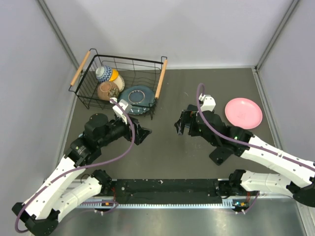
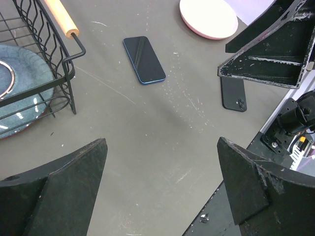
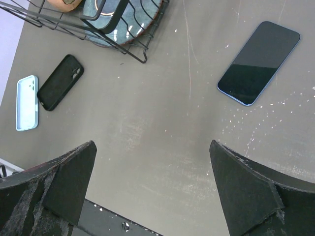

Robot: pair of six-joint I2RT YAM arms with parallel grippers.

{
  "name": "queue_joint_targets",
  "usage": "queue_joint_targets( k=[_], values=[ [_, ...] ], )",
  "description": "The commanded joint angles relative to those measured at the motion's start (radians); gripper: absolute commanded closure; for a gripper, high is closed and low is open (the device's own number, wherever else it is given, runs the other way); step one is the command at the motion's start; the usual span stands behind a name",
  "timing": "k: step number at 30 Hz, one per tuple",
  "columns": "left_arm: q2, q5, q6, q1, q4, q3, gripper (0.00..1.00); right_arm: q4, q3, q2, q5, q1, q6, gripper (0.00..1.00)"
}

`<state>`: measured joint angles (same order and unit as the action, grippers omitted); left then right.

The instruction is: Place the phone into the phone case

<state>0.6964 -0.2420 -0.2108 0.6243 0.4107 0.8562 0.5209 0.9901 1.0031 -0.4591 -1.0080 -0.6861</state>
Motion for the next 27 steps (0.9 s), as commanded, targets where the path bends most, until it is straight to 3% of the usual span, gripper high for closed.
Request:
queue_joint_targets(
  k=[1,9,12,17,19,22,27],
  values=[
    [-0.001,0.016,0.002,-0.003,-0.047,-0.008,0.01,-0.009,0.027,-0.018,-0.026,-0.006,-0.012,0.01],
    [0.025,0.138,0.011,-0.003,-0.007,0.004,0.01,-0.01,0.007,-0.031,-0.035,-0.004,-0.015,0.01],
    [0.041,0.234,-0.004,-0.003,0.003,0.004,0.01,-0.01,-0.01,-0.032,-0.067,-0.006,0.006,0.01],
    [0.173,0.469,-0.042,-0.005,0.152,0.078,0.01,-0.015,-0.036,-0.07,-0.062,-0.006,-0.016,0.01],
    [0.21,0.487,-0.07,-0.018,0.168,0.087,0.03,-0.028,-0.054,-0.104,-0.049,-0.006,-0.012,0.01],
    [0.229,0.468,-0.134,-0.095,0.181,0.083,0.03,-0.083,-0.094,-0.168,-0.01,-0.004,0.038,0.01],
    [0.242,0.458,-0.301,-0.374,0.269,0.055,0.03,-0.202,-0.185,-0.28,0.034,-0.006,0.129,0.01]
  ],
)
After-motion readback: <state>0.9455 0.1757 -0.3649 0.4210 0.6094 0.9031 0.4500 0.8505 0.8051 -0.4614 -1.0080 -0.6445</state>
